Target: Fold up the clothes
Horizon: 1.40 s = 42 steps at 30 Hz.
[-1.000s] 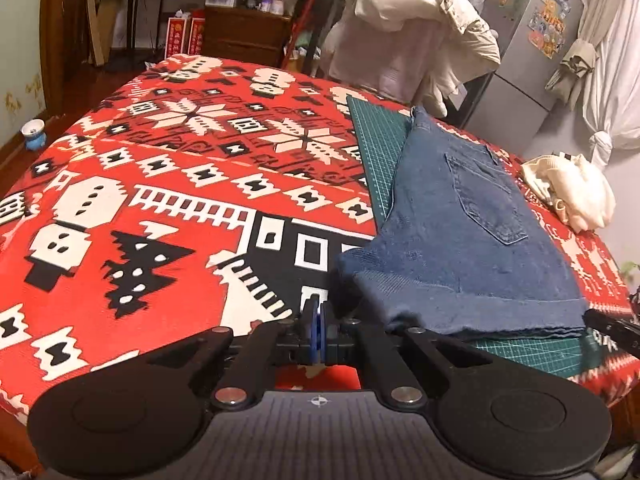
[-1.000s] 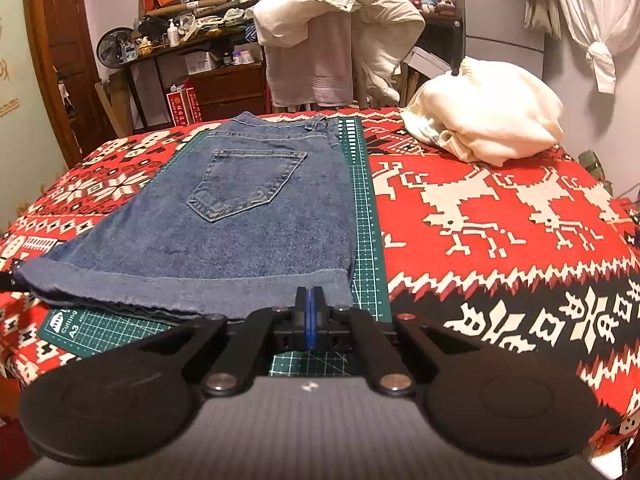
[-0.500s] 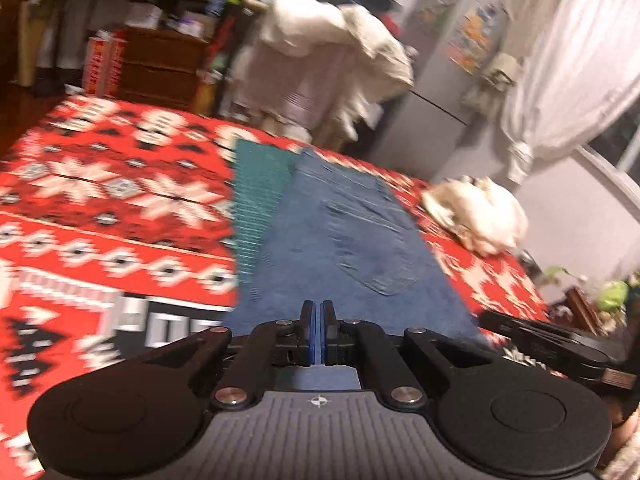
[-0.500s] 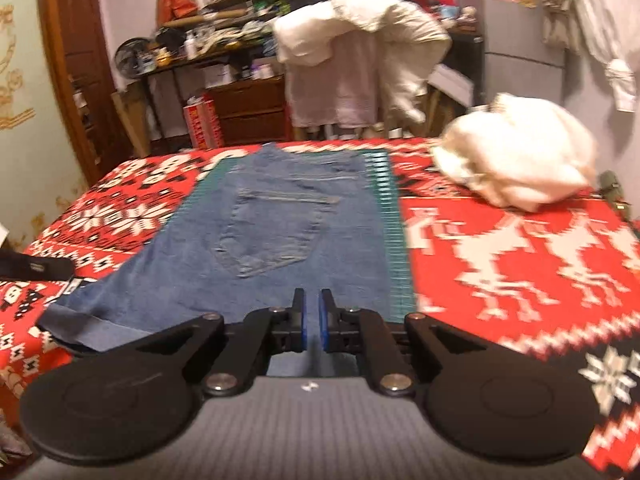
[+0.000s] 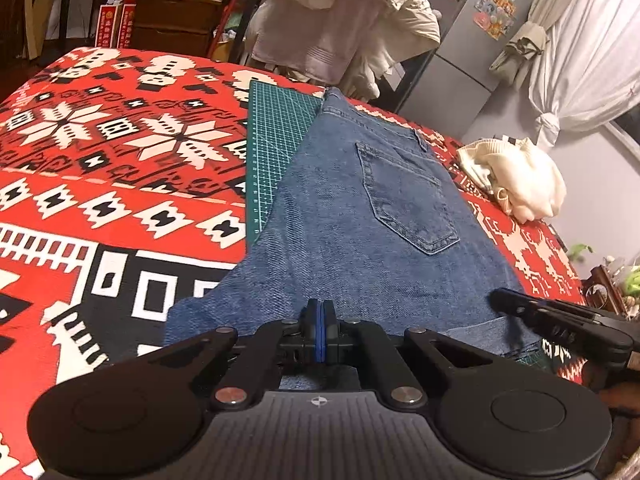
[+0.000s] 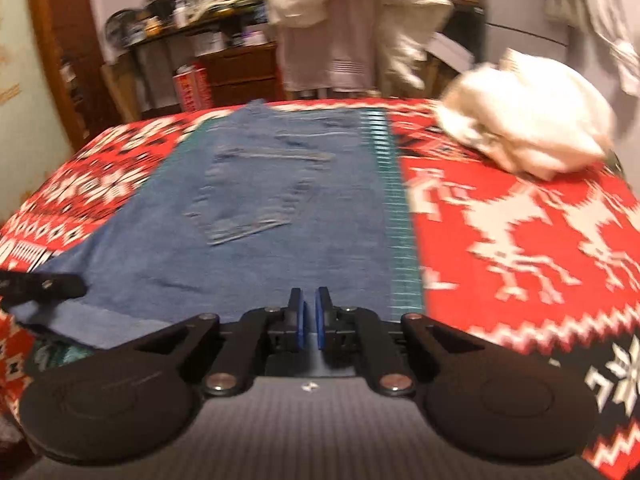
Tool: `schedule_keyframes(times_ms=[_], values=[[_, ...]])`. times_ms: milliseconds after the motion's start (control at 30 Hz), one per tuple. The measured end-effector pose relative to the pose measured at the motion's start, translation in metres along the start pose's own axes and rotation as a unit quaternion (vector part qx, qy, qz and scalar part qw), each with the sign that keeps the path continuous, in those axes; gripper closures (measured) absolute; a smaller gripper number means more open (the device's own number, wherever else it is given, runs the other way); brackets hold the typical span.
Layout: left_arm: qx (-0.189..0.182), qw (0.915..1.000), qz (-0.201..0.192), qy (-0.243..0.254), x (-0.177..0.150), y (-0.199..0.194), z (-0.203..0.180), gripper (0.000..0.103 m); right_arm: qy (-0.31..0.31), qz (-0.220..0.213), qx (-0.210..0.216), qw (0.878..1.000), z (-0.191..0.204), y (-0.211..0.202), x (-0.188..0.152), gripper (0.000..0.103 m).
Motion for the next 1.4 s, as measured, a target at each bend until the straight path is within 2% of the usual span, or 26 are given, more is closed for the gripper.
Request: schedule_keyframes(times_ms=[167, 267, 333, 500, 600, 700, 733, 800, 900, 1000, 1400], values=[[0.002, 1.0000, 0.000, 0.000, 0.002, -0.001, -0.002, 0.101, 0.022, -0.005, -0.030, 0.999, -0.023, -0.005, 0.002, 0.103], [-0.004, 0.9999, -0.005, -0.008, 0.008, -0.004, -0.004, 0.101, 0.038, -0.010, -0.021, 0.999, -0.025, -0.009, 0.007, 0.103], [-0.012, 0.9998, -0.011, -0.009, 0.015, -0.004, -0.007, 0.101, 0.023, -0.020, -0.015, 0.999, -0.017, -0.010, 0.012, 0.095], [-0.019, 0.9997, -0.012, 0.004, 0.032, 0.010, -0.017, 0.101, -0.008, -0.016, 0.020, 1.000, 0.017, 0.002, 0.021, 0.095], [-0.011, 0.9999, -0.001, 0.005, 0.034, 0.024, -0.016, 0.101, -0.022, -0.006, 0.023, 0.999, 0.028, 0.013, 0.020, 0.095], [0.000, 1.0000, 0.004, 0.004, 0.030, 0.028, -0.009, 0.101, -0.007, -0.004, 0.008, 1.000, 0.018, 0.015, 0.018, 0.096], [0.001, 1.0000, 0.003, 0.001, 0.029, 0.028, -0.006, 0.101, 0.001, -0.004, 0.005, 1.000, 0.012, 0.015, 0.017, 0.101], [0.001, 1.0000, 0.002, -0.005, 0.027, 0.026, 0.000, 0.101, 0.023, -0.006, 0.013, 1.000, -0.001, 0.013, 0.017, 0.102], [0.004, 1.0000, -0.001, -0.008, 0.024, 0.022, 0.005, 0.101, 0.030, -0.010, -0.015, 0.999, -0.016, 0.008, 0.016, 0.101], [0.006, 1.0000, -0.002, -0.006, 0.021, 0.017, 0.006, 0.101, 0.066, -0.004, -0.010, 0.998, -0.032, 0.005, 0.010, 0.101], [0.011, 0.9999, 0.004, -0.010, 0.006, -0.002, 0.014, 0.100, 0.068, 0.005, -0.002, 0.998, -0.036, -0.013, -0.005, 0.100]])
Point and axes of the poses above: each gripper's, at about its wrist camera, not at the fingertips, and y roughly the way its jaws point, z to its left, x to its top, the point moved 6 cm from there along y, roughly the way its jaws point, and after that the axes turned 4 degrees about y, right-handed, at the moved point
